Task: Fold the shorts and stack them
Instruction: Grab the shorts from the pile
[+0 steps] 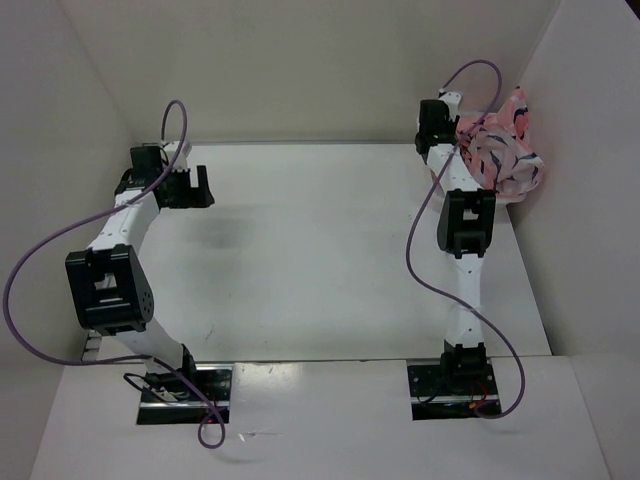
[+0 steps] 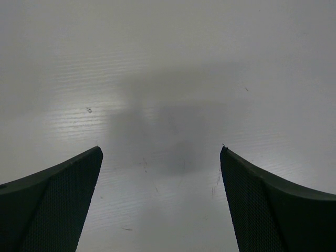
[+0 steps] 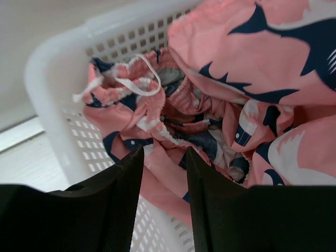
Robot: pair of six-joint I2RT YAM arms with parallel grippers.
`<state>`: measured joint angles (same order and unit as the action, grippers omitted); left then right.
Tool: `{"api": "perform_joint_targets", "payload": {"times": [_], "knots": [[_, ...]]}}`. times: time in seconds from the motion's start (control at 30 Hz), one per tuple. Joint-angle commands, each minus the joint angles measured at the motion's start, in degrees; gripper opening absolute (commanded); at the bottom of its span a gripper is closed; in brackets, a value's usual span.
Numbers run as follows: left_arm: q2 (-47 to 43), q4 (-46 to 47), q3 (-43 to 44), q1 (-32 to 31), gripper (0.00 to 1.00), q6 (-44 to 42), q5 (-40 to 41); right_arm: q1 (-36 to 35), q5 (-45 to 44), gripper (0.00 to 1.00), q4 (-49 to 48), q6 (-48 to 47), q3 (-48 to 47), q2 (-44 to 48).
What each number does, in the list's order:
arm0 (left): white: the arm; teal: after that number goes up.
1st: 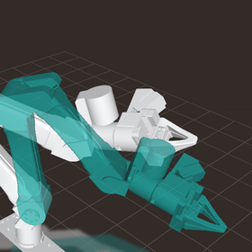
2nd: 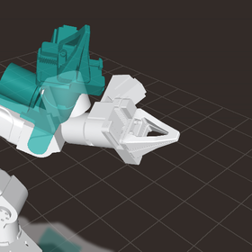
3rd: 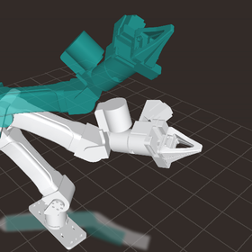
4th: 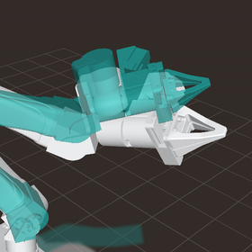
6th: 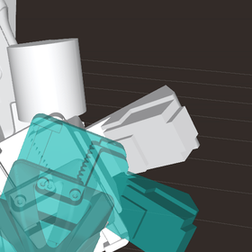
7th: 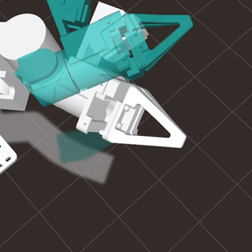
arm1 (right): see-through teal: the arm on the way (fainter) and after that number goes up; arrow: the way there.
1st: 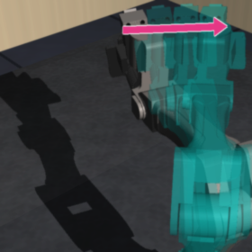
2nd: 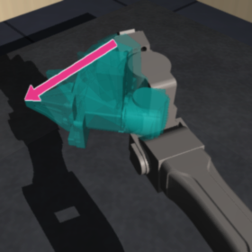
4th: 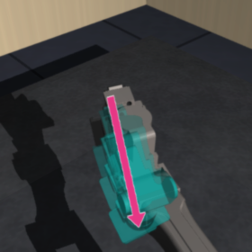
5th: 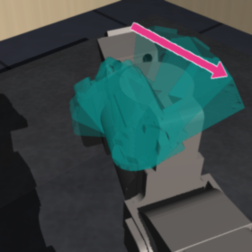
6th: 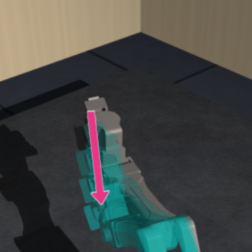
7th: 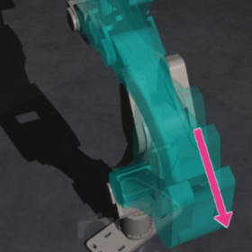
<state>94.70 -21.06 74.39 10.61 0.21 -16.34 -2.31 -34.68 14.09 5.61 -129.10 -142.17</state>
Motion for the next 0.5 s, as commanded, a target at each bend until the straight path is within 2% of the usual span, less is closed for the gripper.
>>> {"api": "perform_joint_targets", "payload": {"times": [0.0,0.13,0.27,0.47], "knots": [[1.54,-0.21,1.9,-0.93,0.99,-0.21,0.69,0.46,1.36,0.45,0.5,1.6,-2.91,-1.44],[2.07,-0.74,1.9,-2.17,0.99,-0.21,0.17,2.21,1.37,0.46,1.21,2.13,-3.62,-3.55],[4.09,-1.44,3.13,-2.17,0.99,-0.21,0.17,2.75,4.61,0.6,1.82,2.13,-4.14,-4.7],[5.41,-3.11,6.03,-2.17,0.99,-0.21,0.78,3.27,2.68,0.61,2.35,2.92,-7.04,-7.6]]}}
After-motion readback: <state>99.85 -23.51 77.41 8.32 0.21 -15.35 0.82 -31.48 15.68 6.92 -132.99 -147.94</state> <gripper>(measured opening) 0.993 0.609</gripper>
